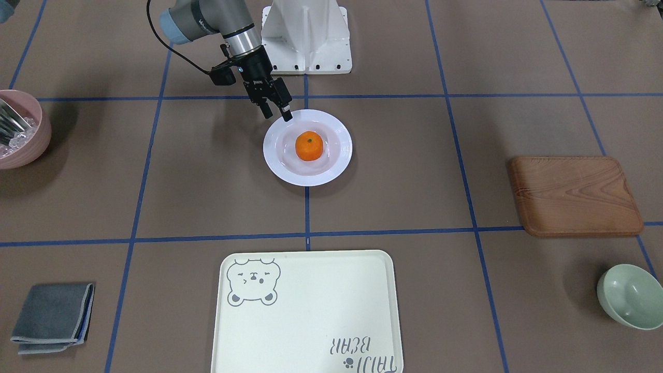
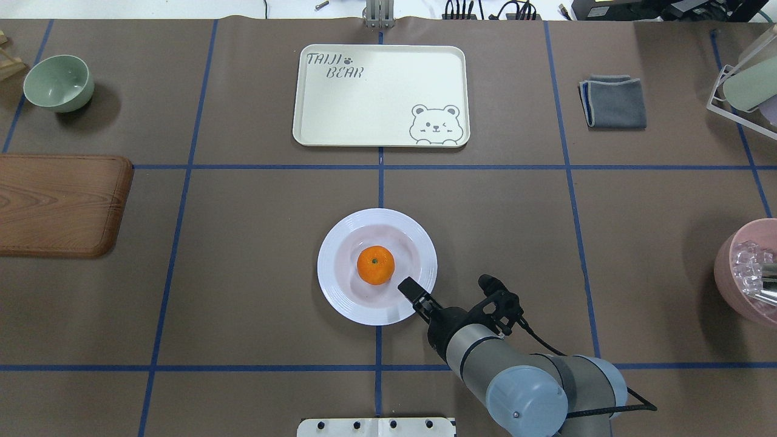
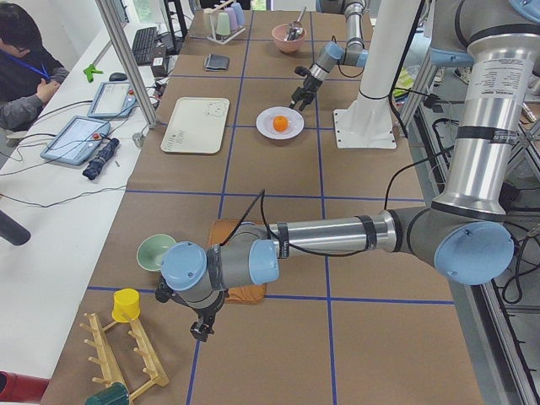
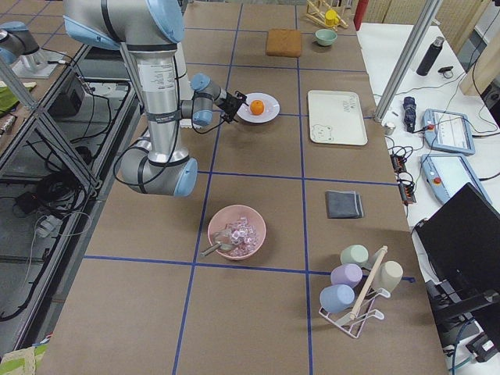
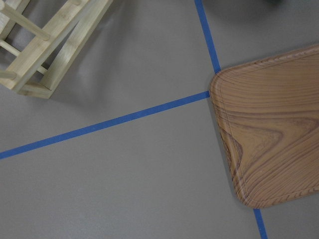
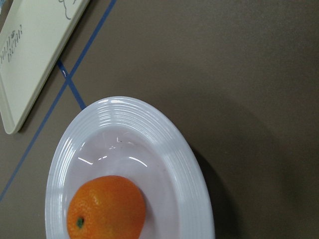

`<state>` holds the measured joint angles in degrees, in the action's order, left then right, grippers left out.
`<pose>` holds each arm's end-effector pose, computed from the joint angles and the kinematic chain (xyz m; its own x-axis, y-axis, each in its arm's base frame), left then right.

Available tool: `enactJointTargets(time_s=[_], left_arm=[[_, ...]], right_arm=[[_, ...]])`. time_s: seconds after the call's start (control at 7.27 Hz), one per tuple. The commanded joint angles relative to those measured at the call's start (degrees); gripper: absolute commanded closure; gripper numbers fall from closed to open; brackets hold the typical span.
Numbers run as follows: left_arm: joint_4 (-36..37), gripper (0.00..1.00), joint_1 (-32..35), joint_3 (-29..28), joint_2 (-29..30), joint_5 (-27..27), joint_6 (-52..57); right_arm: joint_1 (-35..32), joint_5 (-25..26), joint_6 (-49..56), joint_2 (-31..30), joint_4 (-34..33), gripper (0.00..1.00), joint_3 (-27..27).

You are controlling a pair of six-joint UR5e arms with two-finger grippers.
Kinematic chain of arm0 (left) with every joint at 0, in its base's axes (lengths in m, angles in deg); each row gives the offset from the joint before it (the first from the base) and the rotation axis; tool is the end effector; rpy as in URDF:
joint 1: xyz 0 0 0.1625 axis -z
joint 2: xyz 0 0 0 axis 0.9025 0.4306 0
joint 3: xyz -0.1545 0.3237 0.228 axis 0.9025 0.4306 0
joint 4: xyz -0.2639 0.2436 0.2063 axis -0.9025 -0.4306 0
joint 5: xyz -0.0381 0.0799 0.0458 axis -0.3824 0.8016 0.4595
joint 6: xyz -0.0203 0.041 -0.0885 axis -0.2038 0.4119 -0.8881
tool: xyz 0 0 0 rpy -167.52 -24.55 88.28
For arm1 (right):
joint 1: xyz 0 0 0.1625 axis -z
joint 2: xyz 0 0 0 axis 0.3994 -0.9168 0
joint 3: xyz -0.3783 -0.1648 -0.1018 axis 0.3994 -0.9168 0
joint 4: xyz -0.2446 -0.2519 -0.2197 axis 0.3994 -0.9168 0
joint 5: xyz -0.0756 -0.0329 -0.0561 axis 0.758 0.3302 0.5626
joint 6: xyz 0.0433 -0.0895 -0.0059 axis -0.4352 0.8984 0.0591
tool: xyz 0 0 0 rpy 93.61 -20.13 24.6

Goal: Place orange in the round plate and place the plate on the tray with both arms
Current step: 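Grasp the plate rim nearest the robot with the right gripper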

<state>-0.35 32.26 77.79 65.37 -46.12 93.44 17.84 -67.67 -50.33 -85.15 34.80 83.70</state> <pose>-0.1245 -0.5247 0.7029 0.6544 0.2887 -0.6988 -0.2169 0.9571 0.1922 -0.5666 -0.2350 0.2954 0.0119 0.5326 0.8463 -0.6262 0.6638 -0.4089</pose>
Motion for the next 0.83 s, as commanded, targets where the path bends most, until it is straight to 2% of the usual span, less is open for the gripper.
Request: enactJointTargets(time_s=[0.0,0.14,0.69], left_arm=[[0.0,0.01,0.0,0.0,-0.1,0.0,-0.1],[-0.1,0.01,0.0,0.0,-0.1,0.0,-0.1],[-0.1,0.01,-0.1,0.1,0.1,0.0,-0.3]], right_arm=[[-0.5,0.1,0.1,1.1,-0.2,0.17,-1.3],[-1.1,0.1,0.2,2.1,-0.4,0.25,-2.2],[-1.9,0.0,0.2,2.6,-0.4,0.28,-3.4]])
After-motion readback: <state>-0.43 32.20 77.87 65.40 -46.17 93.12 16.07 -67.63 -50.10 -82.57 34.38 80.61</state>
